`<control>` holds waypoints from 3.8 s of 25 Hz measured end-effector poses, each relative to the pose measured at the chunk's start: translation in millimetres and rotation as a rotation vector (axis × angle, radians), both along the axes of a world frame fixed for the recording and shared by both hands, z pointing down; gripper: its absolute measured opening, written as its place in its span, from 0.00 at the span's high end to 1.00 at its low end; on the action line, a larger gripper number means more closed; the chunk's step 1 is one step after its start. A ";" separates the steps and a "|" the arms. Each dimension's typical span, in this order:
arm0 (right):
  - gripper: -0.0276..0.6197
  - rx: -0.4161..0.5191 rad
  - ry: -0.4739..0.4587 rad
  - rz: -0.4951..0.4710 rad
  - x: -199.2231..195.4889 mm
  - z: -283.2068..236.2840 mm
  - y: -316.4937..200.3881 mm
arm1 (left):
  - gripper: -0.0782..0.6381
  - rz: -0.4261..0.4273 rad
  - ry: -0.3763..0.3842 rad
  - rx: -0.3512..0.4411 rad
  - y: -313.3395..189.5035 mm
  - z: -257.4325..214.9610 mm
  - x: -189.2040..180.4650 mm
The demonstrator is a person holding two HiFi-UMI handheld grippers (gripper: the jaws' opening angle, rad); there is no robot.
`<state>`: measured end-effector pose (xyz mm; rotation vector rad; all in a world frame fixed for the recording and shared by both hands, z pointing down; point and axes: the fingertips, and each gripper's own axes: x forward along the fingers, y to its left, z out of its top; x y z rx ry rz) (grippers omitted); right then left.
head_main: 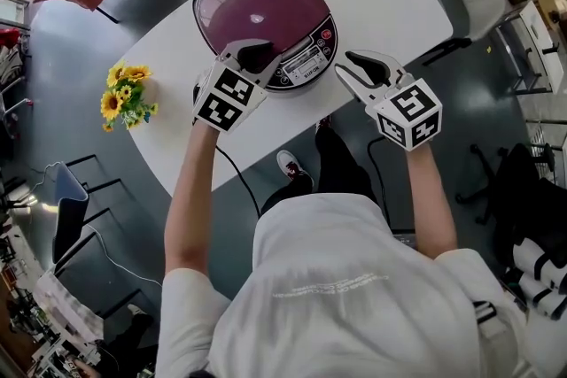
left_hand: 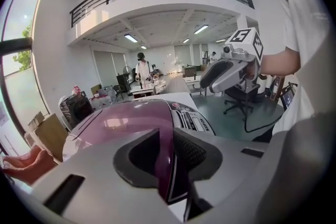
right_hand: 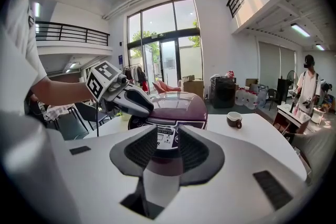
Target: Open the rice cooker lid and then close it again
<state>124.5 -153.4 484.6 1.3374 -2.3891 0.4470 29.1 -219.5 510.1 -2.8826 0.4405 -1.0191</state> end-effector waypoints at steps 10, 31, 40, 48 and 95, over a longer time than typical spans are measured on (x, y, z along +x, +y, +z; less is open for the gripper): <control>0.75 -0.014 0.002 0.001 -1.4 6.6 2.8 | 0.77 -0.007 0.004 -0.002 2.1 3.0 1.0; 0.75 -0.046 -0.017 -0.008 -14.0 20.9 1.1 | 0.80 -0.008 -0.028 -0.013 -0.5 4.0 -0.4; 0.75 -0.049 -0.016 -0.016 -16.6 19.5 -1.0 | 0.80 -0.014 -0.029 -0.015 -1.4 4.7 -1.2; 0.75 -0.033 0.005 0.024 -7.5 5.6 12.9 | 0.80 -0.022 -0.017 0.015 -2.4 4.9 -1.6; 0.84 0.207 -0.021 -0.237 7.1 -108.0 -110.1 | 0.87 -0.605 0.424 0.152 -37.6 -105.0 -53.3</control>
